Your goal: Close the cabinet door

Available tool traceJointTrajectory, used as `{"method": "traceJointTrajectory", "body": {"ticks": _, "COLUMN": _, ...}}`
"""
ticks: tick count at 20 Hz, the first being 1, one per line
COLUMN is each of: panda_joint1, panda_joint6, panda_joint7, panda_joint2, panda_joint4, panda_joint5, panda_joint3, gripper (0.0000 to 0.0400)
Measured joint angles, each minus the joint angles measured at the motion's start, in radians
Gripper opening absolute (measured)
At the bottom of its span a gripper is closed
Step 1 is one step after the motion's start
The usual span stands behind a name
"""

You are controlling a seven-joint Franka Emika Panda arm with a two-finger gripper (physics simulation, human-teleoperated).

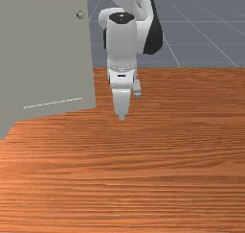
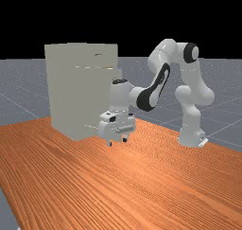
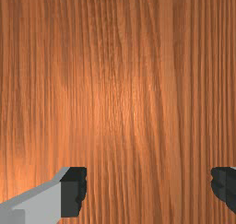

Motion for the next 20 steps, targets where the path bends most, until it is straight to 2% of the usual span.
{"method": "traceJointTrajectory", "body": {"ticks": 1, "panda_joint1": 0.004, "panda_joint6": -0.012, "panda_joint7": 0.008, "panda_joint2": -0.001, "panda_joint4": -0.005, "panda_joint5": -0.017, "panda_joint3": -0.010, "gripper": 0.0249}}
{"method": "traceJointTrajectory", "body": {"ticks": 2, "panda_joint1": 0.005, "panda_joint6": -0.023, "panda_joint7": 0.032, "panda_joint2": -0.002, "panda_joint4": -0.012, "panda_joint5": -0.026, "panda_joint3": -0.023, "gripper": 0.0308}}
{"method": "traceJointTrajectory", "body": {"ticks": 3, "panda_joint1": 0.003, "panda_joint6": -0.030, "panda_joint7": 0.046, "panda_joint2": -0.002, "panda_joint4": -0.017, "panda_joint5": -0.031, "panda_joint3": -0.031, "gripper": 0.0344}}
{"method": "traceJointTrajectory", "body": {"ticks": 6, "panda_joint1": 0.001, "panda_joint6": -0.039, "panda_joint7": 0.062, "panda_joint2": -0.004, "panda_joint4": -0.021, "panda_joint5": -0.037, "panda_joint3": -0.040, "gripper": 0.0388}}
{"method": "traceJointTrajectory", "body": {"ticks": 7, "panda_joint1": 0.019, "panda_joint6": -0.078, "panda_joint7": 0.239, "panda_joint2": -0.097, "panda_joint4": -0.122, "panda_joint5": -0.056, "panda_joint3": -0.073, "gripper": 0.0237}}
{"method": "traceJointTrajectory", "body": {"ticks": 8, "panda_joint1": 0.026, "panda_joint6": -0.124, "panda_joint7": 0.416, "panda_joint2": -0.175, "panda_joint4": -0.167, "panda_joint5": -0.065, "panda_joint3": -0.102, "gripper": 0.0145}}
{"method": "traceJointTrajectory", "body": {"ticks": 9, "panda_joint1": 0.030, "panda_joint6": -0.159, "panda_joint7": 0.599, "panda_joint2": -0.222, "panda_joint4": -0.185, "panda_joint5": -0.069, "panda_joint3": -0.125, "gripper": 0.0089}}
{"method": "traceJointTrajectory", "body": {"ticks": 11, "panda_joint1": 0.050, "panda_joint6": -0.217, "panda_joint7": 0.972, "panda_joint2": -0.251, "panda_joint4": -0.194, "panda_joint5": -0.062, "panda_joint3": -0.152, "gripper": 0.0033}}
{"method": "traceJointTrajectory", "body": {"ticks": 13, "panda_joint1": 0.069, "panda_joint6": -0.267, "panda_joint7": 1.302, "panda_joint2": -0.247, "panda_joint4": -0.176, "panda_joint5": -0.037, "panda_joint3": -0.173, "gripper": 0.0012}}
{"method": "traceJointTrajectory", "body": {"ticks": 14, "panda_joint1": 0.071, "panda_joint6": -0.282, "panda_joint7": 1.389, "panda_joint2": -0.243, "panda_joint4": -0.168, "panda_joint5": -0.028, "panda_joint3": -0.181, "gripper": 0.0008}}
{"method": "traceJointTrajectory", "body": {"ticks": 20, "panda_joint1": 0.068, "panda_joint6": -0.328, "panda_joint7": 1.507, "panda_joint2": -0.283, "panda_joint4": -0.176, "panda_joint5": -0.017, "panda_joint3": -0.207, "gripper": 0.0000}}
